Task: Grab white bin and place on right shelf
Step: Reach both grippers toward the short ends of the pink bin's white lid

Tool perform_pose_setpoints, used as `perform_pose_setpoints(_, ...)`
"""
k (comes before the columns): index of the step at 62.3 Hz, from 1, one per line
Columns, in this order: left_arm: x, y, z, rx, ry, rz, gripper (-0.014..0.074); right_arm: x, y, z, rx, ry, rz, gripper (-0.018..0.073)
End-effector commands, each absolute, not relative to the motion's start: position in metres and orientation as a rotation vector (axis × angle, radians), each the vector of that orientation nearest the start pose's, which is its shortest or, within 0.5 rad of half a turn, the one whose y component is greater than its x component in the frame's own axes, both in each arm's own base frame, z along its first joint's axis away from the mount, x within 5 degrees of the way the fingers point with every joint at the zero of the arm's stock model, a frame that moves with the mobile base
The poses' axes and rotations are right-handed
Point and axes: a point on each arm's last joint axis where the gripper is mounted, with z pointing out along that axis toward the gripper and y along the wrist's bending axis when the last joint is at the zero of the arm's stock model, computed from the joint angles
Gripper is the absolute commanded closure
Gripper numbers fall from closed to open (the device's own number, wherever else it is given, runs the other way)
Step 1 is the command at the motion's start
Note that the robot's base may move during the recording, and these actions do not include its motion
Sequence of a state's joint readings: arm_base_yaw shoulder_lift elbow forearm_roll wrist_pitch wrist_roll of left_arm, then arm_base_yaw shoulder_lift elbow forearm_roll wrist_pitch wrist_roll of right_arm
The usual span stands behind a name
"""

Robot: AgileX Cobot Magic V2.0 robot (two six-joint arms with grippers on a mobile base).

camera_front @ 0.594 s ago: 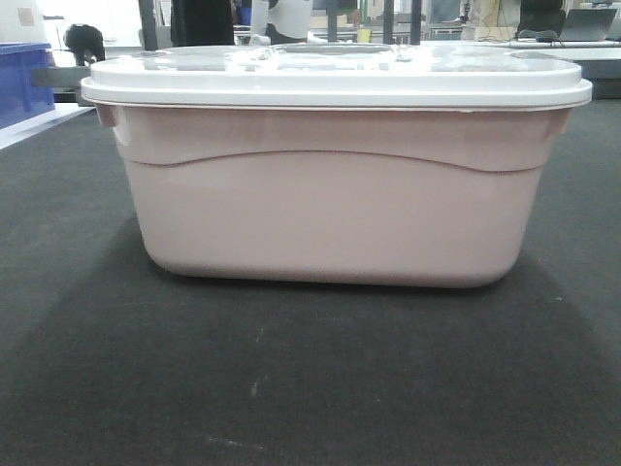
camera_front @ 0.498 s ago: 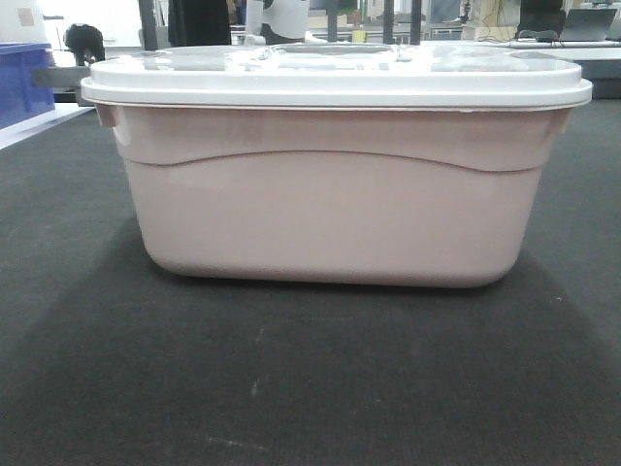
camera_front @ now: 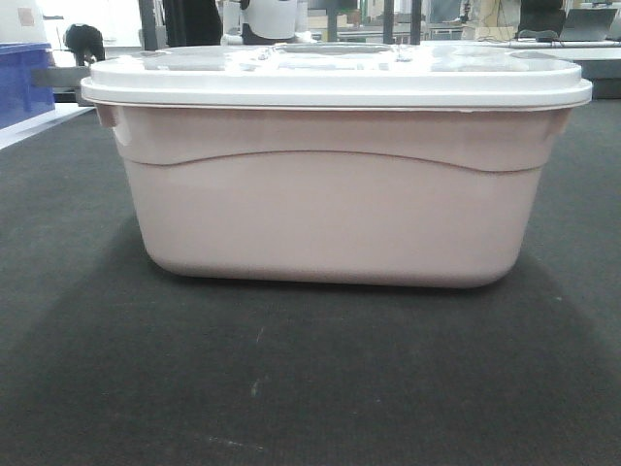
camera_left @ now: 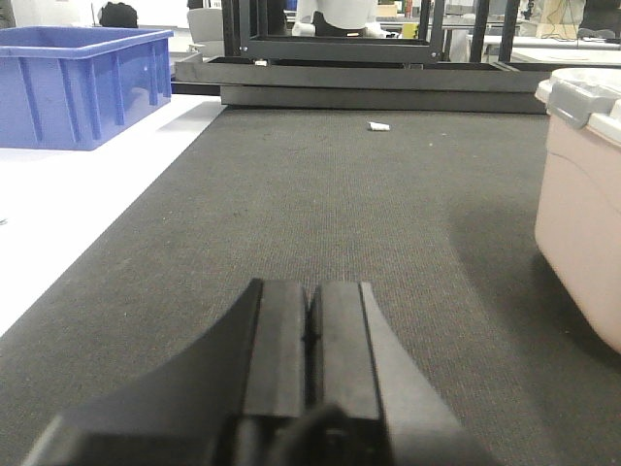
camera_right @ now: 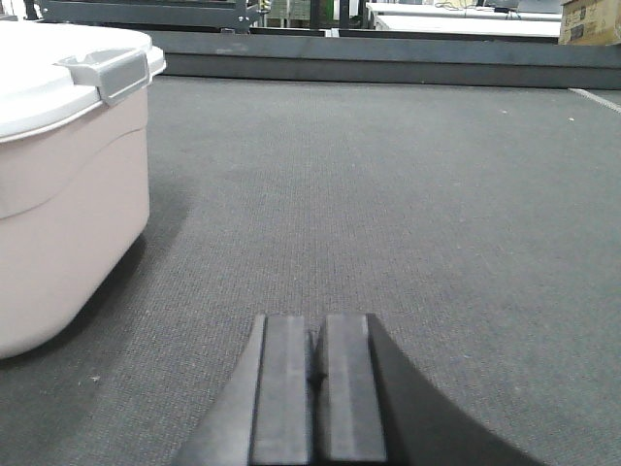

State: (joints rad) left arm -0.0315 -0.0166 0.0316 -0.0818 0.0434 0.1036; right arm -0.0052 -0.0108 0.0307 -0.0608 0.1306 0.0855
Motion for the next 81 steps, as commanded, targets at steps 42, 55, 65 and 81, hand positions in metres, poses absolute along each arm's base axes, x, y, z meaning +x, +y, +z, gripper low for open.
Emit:
perform_pose_setpoints(42, 0.039, -0.001, 0.290, 0.052, 1.249, 0.018, 0.0715, 0.038, 0.001, 0.274, 0.007, 1.164, 0.020, 0.0490)
perform_pose_setpoints(55, 0.044, -0.002, 0.370, 0.071, 1.334, 0.022, 0.0708, 0.030, 0.000, 0.344, 0.015, 1.174, 0.013, 0.0489)
perform_pose_setpoints(65, 0.071, -0.005, 0.393, 0.065, 1.499, -0.041, 0.0647, 0.053, 0.000, 0.366, 0.017, 1.248, 0.013, 0.0399)
perform_pose_setpoints(81, 0.119, -0.020, 0.390, 0.139, 1.646, -0.140, 0.0267, 0.099, -0.001, 0.369, 0.020, 1.409, 0.012, 0.0012)
